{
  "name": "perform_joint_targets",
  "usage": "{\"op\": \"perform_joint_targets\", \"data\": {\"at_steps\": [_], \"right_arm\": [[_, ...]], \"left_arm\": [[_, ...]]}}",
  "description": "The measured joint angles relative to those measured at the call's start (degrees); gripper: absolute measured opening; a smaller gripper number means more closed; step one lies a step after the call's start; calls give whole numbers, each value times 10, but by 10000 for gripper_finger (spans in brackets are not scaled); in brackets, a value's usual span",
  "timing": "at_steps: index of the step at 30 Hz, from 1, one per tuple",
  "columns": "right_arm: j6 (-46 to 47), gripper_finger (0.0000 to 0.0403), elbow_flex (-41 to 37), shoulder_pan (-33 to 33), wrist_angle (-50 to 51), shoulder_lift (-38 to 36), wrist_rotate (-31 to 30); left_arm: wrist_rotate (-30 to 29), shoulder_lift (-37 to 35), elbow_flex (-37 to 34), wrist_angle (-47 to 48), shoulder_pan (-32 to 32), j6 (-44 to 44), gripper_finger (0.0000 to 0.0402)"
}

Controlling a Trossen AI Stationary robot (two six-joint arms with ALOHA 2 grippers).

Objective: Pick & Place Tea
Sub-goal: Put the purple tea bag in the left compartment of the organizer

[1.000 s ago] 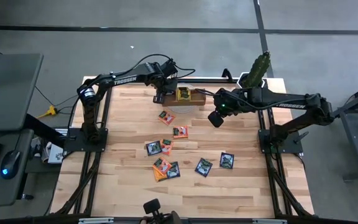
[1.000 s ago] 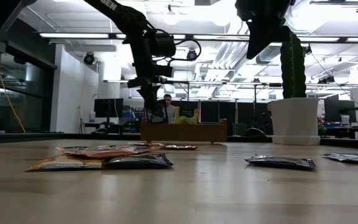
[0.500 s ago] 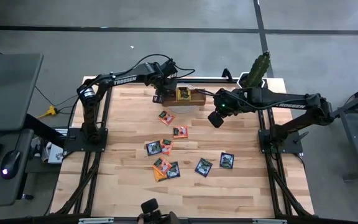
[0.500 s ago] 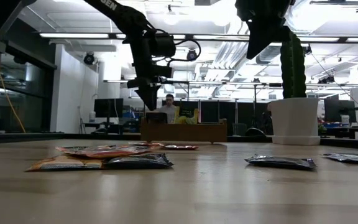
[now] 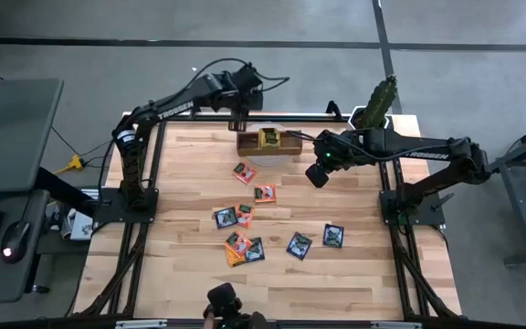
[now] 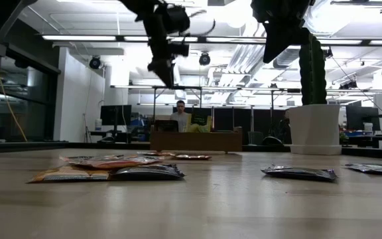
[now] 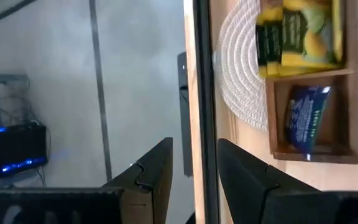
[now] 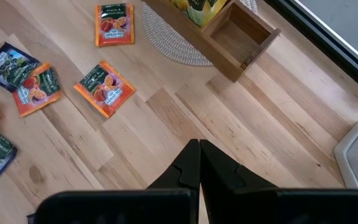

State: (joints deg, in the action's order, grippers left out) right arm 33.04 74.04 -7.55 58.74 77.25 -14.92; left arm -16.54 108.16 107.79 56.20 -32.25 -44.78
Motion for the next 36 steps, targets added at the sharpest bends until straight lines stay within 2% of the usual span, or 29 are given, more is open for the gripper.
{"op": "perform_joint_targets", "data": {"at_steps": [4,10,14,19,23,28,32,36], "right_arm": [[0,0,0,8,0,0,-6],[0,0,0,22,0,0,-11],[1,0,0,37,2,0,-4],[25,0,0,79,33,0,3],[74,0,0,128,90,-6,-21],[136,0,0,191,94,-20,-42],[143,0,0,228,31,-23,-39],[132,0,-38,241,-106,-23,-12]], "left_arm": [[32,0,38,50,3,3,122],[61,-5,59,113,29,32,122],[137,-43,58,133,31,64,122],[161,-106,13,131,31,79,122],[176,-188,-79,114,31,101,122],[203,-324,-267,36,38,182,122],[197,-441,-413,-29,70,274,122],[189,-525,-525,-81,130,359,122]]}}
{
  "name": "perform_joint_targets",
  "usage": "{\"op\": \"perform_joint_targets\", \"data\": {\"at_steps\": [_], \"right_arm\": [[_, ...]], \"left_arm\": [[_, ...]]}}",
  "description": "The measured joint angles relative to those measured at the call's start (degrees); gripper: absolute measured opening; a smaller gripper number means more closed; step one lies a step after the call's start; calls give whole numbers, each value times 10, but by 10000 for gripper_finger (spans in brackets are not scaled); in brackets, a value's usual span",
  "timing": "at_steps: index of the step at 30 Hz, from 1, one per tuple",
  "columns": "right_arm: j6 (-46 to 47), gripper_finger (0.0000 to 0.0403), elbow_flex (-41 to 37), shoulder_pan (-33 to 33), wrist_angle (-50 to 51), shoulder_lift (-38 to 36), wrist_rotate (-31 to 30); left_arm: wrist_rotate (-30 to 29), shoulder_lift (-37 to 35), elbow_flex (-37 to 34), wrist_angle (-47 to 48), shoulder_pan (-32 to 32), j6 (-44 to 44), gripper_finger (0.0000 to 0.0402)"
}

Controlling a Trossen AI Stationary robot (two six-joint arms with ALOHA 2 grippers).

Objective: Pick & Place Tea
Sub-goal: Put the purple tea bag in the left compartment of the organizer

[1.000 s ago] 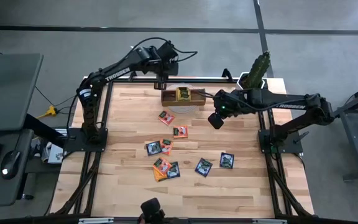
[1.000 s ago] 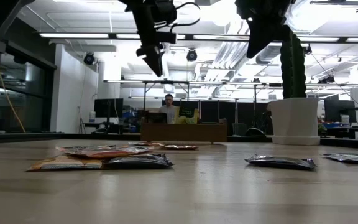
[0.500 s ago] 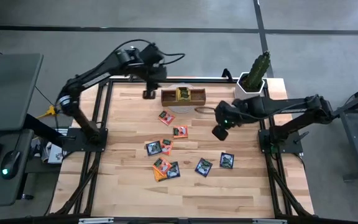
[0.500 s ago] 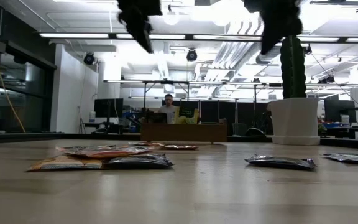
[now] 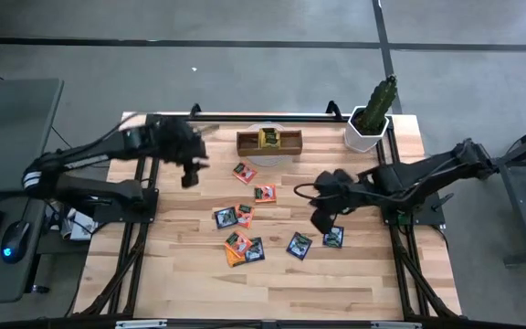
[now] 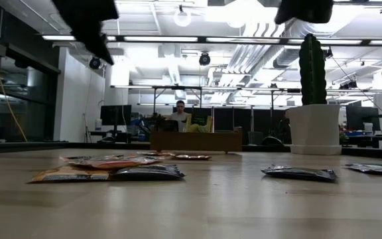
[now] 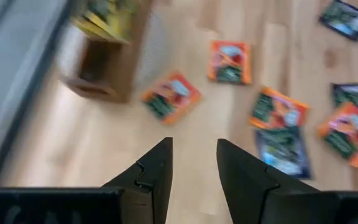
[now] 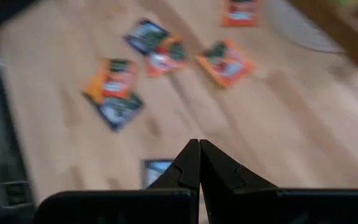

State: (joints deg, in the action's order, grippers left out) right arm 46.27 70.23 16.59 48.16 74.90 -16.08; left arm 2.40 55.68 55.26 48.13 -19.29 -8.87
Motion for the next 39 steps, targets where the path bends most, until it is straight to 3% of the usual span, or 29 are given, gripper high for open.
{"op": "perform_joint_targets", "data": {"at_steps": [7,12,18,29,33,39], "right_arm": [[-27,0,-85,-31,-272,59,47],[-77,0,-33,-69,-369,178,101],[-130,0,102,-89,-363,341,166],[-133,0,296,-92,-325,529,149],[-115,0,333,-91,-302,573,133],[-67,0,328,-91,-295,584,95]], "left_arm": [[-45,-48,-130,-57,119,139,122],[-45,-37,-194,-136,188,203,122],[-67,-23,-238,-155,238,254,122],[-66,8,-290,-188,257,239,122],[-66,27,-291,-218,257,210,122],[-104,59,-291,-268,257,164,122]]}}
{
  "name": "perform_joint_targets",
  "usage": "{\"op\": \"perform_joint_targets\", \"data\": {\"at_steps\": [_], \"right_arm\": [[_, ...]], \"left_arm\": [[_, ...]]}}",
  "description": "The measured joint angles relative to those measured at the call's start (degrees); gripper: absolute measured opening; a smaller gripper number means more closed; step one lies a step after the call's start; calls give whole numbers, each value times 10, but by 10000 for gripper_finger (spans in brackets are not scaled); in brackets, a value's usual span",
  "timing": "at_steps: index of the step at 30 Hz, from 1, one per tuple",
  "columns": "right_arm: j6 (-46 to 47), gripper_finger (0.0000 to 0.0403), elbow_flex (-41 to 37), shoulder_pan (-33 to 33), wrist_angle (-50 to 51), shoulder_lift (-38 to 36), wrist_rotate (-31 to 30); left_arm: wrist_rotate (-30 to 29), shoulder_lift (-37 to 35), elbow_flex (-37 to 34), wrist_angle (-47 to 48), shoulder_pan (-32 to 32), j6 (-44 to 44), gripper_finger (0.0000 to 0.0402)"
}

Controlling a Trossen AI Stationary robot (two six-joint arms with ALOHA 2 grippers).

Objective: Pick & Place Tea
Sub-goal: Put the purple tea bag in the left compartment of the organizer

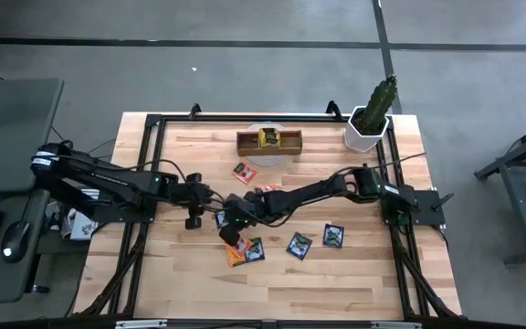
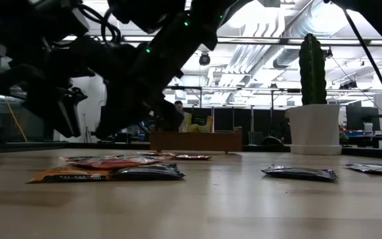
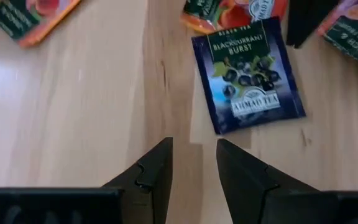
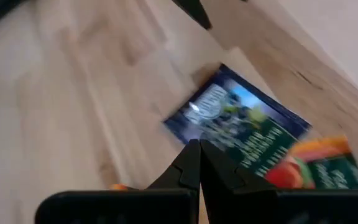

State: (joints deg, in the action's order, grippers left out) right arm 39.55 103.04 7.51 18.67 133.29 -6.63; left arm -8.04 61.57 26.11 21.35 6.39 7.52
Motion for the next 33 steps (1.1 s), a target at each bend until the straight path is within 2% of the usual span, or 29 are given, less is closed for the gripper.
{"op": "perform_joint_targets", "data": {"at_steps": [8,19,26,33], "right_arm": [[3,0,-16,6,7,1,-15],[-18,0,-16,8,26,1,-39],[-24,0,-16,2,26,1,-27],[-21,0,-16,1,15,16,11]], "left_arm": [[34,40,0,-67,0,-82,122],[40,92,0,-118,0,-108,122],[49,127,0,-120,0,-108,122],[60,145,2,-140,0,-107,122]]}}
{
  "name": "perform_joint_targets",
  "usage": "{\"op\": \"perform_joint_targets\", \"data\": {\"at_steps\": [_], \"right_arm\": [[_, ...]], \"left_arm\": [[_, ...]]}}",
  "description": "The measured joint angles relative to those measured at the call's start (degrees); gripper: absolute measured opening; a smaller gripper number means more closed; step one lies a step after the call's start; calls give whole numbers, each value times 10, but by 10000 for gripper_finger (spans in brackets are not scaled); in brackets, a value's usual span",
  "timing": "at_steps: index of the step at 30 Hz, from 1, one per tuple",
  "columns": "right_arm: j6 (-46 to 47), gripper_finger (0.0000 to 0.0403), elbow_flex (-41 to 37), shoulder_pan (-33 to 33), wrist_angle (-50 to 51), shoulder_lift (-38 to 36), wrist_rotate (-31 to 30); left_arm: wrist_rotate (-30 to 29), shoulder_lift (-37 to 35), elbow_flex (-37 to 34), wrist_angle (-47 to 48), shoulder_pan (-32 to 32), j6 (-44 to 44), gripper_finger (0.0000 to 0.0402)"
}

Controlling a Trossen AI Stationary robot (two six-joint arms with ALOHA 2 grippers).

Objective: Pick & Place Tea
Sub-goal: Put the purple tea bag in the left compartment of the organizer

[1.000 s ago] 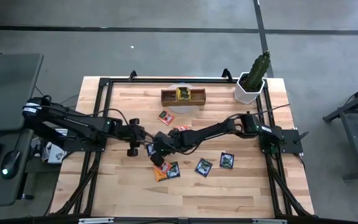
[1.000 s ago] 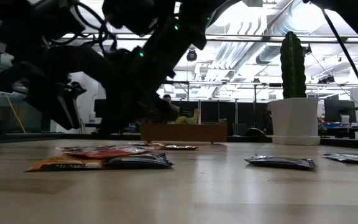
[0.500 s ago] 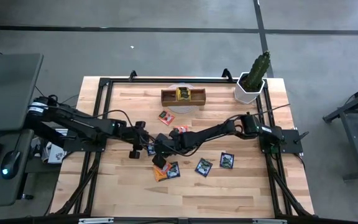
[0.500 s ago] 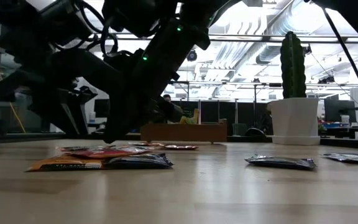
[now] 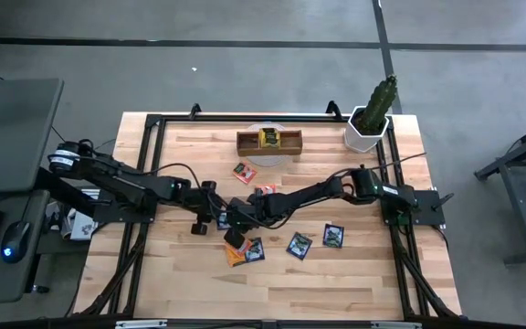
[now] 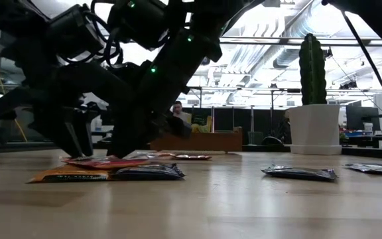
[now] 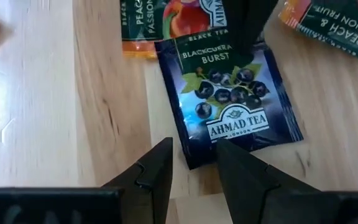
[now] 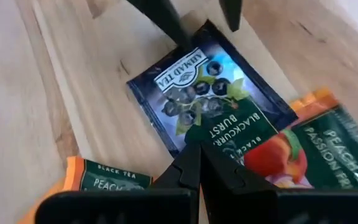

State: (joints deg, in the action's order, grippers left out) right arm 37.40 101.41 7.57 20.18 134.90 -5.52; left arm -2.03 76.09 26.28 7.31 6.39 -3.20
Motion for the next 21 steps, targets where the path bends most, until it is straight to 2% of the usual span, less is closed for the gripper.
{"op": "perform_joint_targets", "data": {"at_steps": [21], "right_arm": [[-53,0,0,-52,8,4,24]], "left_arm": [[164,1,-2,-2,1,39,122]]}}
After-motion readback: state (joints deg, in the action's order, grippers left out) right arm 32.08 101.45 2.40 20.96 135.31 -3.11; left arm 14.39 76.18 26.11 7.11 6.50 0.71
